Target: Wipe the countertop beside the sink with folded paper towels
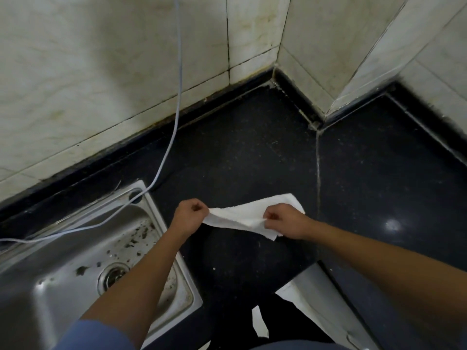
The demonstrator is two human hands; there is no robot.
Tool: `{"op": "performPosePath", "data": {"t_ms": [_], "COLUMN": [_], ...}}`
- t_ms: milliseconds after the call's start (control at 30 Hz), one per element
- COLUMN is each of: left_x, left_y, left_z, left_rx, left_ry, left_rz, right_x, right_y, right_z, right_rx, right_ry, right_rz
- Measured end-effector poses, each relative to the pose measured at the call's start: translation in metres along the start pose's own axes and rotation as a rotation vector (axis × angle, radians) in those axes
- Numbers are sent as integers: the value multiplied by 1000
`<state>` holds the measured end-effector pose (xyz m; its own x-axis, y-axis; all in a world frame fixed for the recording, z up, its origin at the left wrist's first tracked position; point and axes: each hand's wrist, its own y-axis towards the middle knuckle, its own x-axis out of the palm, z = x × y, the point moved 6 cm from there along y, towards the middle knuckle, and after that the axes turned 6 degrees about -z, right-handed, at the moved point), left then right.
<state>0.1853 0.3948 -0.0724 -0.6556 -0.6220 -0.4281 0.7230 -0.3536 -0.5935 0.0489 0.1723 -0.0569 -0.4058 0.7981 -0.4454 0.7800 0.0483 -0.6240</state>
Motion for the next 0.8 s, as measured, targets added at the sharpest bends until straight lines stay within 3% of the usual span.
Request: {"op": "performPosePath", "data": {"t_ms": [100, 167, 467, 567, 633, 700, 800], "left_x": [-11, -15, -4, 2, 11, 33, 76], "left_y": [0, 2, 41, 38, 23, 3, -25], "left_z": [4, 10, 45, 41, 38, 41, 46], "left_rx": [-46, -74, -125, -86, 7, 161, 434], "left_ry": [-217, -351, -569, -305, 6, 262, 602], "left_rz": [36, 14, 115, 201, 246, 186, 11], "right_x": [-21, -32, -80, -92, -94, -89, -61], "right_y": [-5, -3, 45, 45, 31, 15, 9], "right_z": [-3, 0, 30, 36, 36, 33, 41], "right_rx": [71, 125, 289, 292, 294, 235, 246], "right_ry": [397, 537, 624, 486, 182, -102, -248], "right_rz": [101, 141, 522, 597, 608, 612, 414]}}
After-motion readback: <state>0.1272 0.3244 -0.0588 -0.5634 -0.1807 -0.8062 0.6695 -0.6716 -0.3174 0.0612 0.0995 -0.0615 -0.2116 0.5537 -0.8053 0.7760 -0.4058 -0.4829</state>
